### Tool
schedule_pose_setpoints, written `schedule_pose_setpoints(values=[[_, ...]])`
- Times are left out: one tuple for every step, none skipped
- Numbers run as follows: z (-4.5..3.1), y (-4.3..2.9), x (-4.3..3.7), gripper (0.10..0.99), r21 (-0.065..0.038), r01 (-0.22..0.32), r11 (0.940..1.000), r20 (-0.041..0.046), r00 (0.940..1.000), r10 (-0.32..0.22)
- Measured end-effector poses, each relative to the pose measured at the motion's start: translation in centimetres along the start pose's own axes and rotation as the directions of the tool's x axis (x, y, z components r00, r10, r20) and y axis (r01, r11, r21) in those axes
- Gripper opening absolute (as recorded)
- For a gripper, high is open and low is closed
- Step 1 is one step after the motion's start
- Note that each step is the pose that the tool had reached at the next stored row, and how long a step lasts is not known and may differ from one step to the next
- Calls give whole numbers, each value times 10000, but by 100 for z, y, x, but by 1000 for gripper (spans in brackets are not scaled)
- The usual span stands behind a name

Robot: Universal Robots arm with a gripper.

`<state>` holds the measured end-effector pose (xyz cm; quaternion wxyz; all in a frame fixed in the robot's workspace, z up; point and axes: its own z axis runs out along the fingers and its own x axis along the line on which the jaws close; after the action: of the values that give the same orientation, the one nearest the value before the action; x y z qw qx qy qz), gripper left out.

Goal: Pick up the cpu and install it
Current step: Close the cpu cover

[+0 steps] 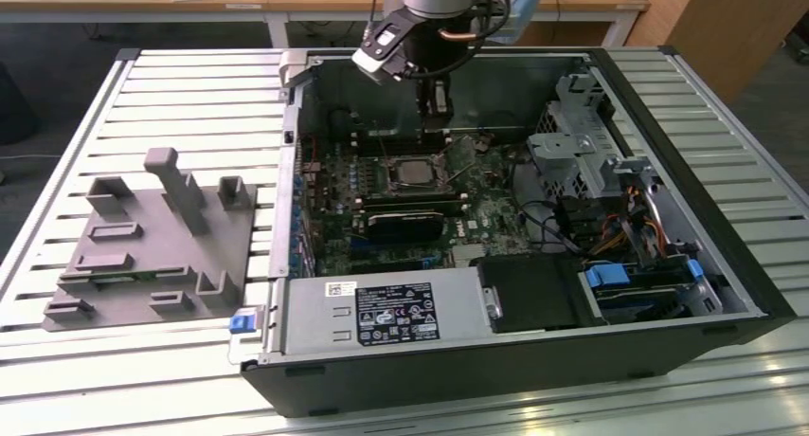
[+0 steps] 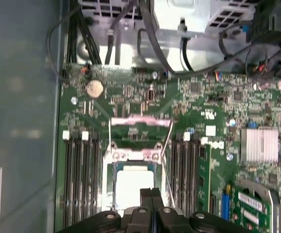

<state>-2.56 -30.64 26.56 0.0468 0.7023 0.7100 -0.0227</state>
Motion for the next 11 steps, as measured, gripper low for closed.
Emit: schedule_pose_setpoints(values=[[1,27,1,106,-1,0,10000,-1,10000,0],[2,50,5,106,0,-1,10000,0,10000,1],[3,75,12,106,0,0,10000,0,10000,0],[4,94,21,106,0,1,10000,1,10000,-1],[5,104,24,106,0,1,10000,1,10000,-1],[6,112,26,106,0,0,10000,0,10000,0],[6,118,27,106,-1,0,10000,-1,10000,0],[7,122,27,106,0,0,10000,-1,10000,0],[7,126,27,106,0,0,10000,-2,10000,0],[8,134,28,106,0,-1,10000,-1,10000,1],[9,143,29,106,0,0,10000,-1,10000,0]])
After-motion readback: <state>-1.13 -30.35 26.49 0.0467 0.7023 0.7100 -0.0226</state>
